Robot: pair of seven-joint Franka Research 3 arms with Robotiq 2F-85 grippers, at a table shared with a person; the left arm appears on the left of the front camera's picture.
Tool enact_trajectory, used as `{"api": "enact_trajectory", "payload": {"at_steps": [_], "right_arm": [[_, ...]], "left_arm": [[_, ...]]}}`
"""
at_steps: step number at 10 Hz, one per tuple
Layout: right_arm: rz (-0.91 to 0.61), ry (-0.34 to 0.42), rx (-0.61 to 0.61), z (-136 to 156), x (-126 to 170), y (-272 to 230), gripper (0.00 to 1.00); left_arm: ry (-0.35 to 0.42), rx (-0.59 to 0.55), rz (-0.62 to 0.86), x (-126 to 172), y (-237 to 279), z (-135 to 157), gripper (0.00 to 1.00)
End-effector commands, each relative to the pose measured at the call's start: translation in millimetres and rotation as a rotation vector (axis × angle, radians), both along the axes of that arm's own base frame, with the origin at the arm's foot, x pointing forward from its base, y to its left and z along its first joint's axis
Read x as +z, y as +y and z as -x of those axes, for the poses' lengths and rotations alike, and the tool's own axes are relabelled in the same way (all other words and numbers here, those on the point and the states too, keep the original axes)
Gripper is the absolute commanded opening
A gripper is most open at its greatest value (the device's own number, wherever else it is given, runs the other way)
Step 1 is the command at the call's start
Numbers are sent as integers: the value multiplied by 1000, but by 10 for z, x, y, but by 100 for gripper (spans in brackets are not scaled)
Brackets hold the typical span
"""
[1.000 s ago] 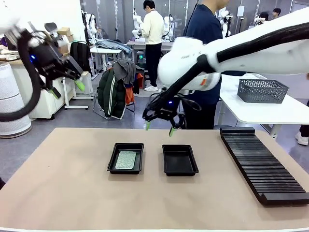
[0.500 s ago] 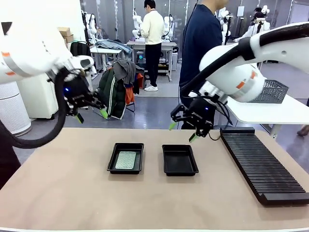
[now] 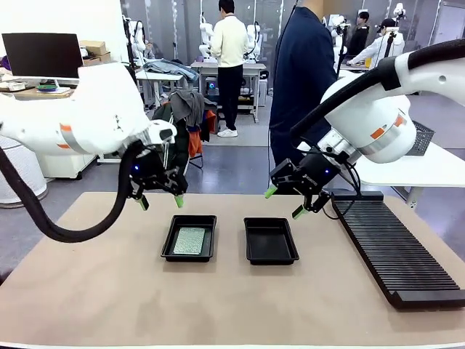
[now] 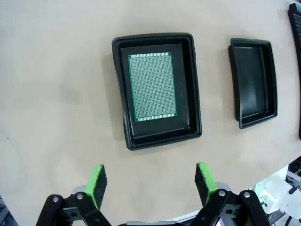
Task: Inspect and transfer BCBs to ESD trays.
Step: Pick up the ESD tray and place it on the left side of the table.
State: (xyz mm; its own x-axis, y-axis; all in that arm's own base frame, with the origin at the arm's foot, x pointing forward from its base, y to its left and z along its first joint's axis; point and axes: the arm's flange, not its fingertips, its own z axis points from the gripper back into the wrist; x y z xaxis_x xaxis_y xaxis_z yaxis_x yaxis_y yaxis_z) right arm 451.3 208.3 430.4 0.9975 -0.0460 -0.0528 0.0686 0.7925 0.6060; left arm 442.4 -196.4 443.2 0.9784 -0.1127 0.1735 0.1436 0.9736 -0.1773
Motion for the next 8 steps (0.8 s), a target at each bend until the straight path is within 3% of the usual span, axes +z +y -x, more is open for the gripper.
{"api": "enact_trajectory", "payload": {"at_steps": [1, 8], "right_arm": [[29, 11, -10, -32, 36, 68, 100], [29, 11, -10, -32, 36, 68, 100]], "left_arm": [[2, 2, -43, -198, -158, -155, 100], [22, -40, -124, -934, -172, -538, 100]]}}
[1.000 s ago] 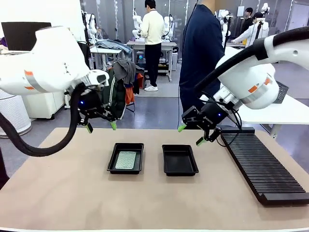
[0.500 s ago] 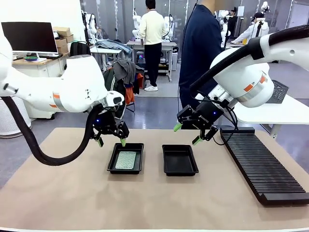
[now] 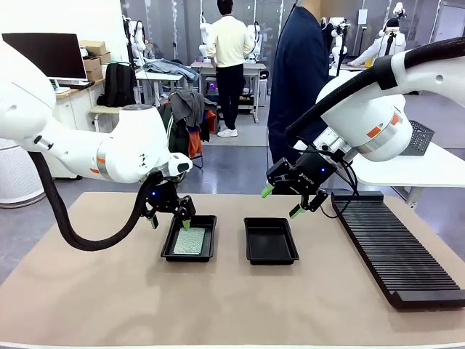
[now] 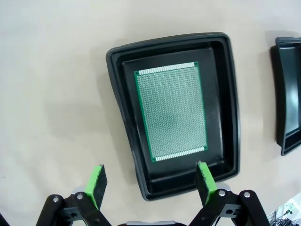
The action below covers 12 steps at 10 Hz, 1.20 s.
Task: Inspect and transfer BCBs to ESD trays.
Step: Pick up the ESD tray and place it on the left side of the table.
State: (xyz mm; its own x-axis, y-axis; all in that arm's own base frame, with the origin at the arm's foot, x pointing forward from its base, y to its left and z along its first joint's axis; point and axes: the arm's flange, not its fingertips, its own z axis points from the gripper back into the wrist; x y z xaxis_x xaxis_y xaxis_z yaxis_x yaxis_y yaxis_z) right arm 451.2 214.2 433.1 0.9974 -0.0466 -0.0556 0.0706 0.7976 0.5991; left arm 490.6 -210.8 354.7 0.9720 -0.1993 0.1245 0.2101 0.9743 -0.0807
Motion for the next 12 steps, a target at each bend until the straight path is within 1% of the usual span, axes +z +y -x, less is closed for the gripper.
{"api": "enact_trajectory", "payload": {"at_steps": [1, 2, 4, 6, 7, 8, 12], "right_arm": [[21, 7, -9, -34, 9, 9, 100], [21, 7, -9, -34, 9, 9, 100], [21, 7, -9, -34, 9, 9, 100], [21, 7, -9, -34, 9, 9, 100], [21, 7, -9, -34, 9, 9, 100], [21, 7, -9, -34, 9, 9, 100], [21, 7, -9, -34, 9, 9, 100]], "left_arm": [[-15, 30, -30, -144, 9, -91, 100], [-28, 16, -49, -201, 21, -110, 100], [-27, 8, -67, -298, 27, -157, 100], [-24, 51, -74, -391, 60, -222, 100], [-33, 86, -84, -383, 61, -257, 100], [-4, 10, -50, -337, 114, -164, 100], [-4, 10, -50, -337, 114, -164, 100]]}}
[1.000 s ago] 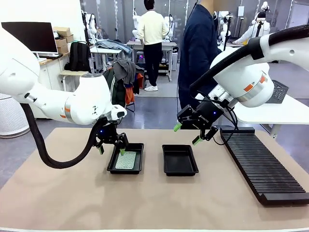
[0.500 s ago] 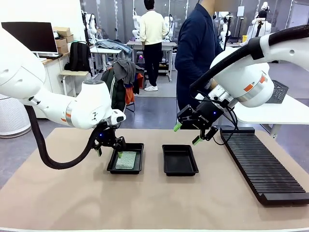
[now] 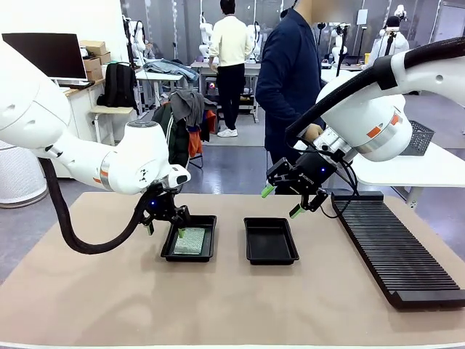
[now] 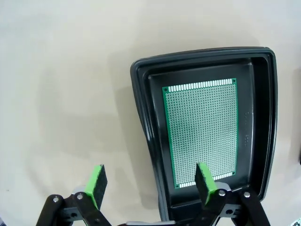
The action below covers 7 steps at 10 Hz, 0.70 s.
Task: Inspect and transfer BCBs to ESD trays.
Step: Pick up the ESD tray and place it on the left side of the table.
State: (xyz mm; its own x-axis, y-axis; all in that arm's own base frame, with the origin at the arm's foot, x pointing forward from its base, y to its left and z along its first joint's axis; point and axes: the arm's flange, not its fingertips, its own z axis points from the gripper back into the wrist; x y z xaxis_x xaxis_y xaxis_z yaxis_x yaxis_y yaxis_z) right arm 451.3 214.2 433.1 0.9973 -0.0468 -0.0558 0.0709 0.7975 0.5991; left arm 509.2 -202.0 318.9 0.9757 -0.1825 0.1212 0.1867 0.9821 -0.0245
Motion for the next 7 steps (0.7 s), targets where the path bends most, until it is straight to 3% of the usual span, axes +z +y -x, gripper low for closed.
{"api": "enact_trajectory", "payload": {"at_steps": [1, 4, 7], "right_arm": [[21, 7, -9, -32, 10, 9, 100], [21, 7, -9, -32, 10, 9, 100], [21, 7, -9, -32, 10, 9, 100]], "left_arm": [[0, 1, 0, -3, 7, -3, 100], [19, 11, 4, -155, -12, -25, 96], [-1, 19, 21, -134, 0, -42, 84]]}}
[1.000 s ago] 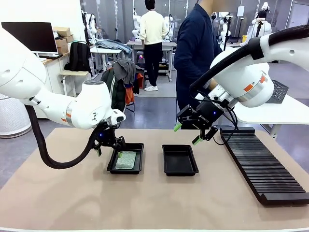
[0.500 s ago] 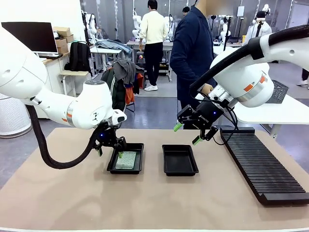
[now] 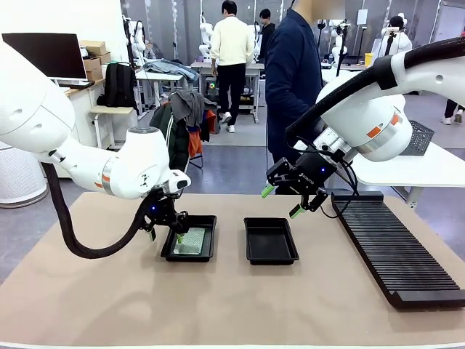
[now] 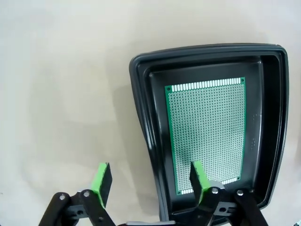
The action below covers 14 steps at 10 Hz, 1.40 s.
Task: Inspect and transfer BCBs to ESD trays.
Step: Pick up the ESD tray and place it on the left side of the table.
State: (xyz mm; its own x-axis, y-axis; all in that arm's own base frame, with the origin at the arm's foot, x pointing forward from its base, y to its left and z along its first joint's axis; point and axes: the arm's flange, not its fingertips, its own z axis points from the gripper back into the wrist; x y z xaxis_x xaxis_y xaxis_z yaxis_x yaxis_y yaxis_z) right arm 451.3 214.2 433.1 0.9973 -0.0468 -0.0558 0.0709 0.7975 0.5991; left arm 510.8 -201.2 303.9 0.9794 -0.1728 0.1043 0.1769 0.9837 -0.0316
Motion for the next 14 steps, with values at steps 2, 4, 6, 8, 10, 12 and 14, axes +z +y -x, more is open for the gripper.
{"api": "enact_trajectory", "payload": {"at_steps": [2, 4, 6, 8, 10, 12, 14], "right_arm": [[21, 7, -9, -32, 9, 9, 100], [21, 7, -9, -32, 9, 9, 100], [21, 7, -9, -32, 9, 9, 100], [21, 7, -9, -32, 9, 9, 100], [21, 7, -9, -32, 9, 9, 100], [21, 7, -9, -32, 9, 9, 100], [21, 7, -9, -32, 9, 9, 100]], "left_arm": [[-28, 17, 29, 6, -8, -41, 76], [-36, 40, 32, 8, -3, -57, 66], [-29, 62, 29, -8, -4, -70, 55], [-26, 66, 27, -15, -5, -63, 45], [-26, 71, 32, -19, -21, -69, 34], [-24, 70, 28, -11, -46, -72, 24], [-30, 70, 28, 13, -66, -77, 13]]}}
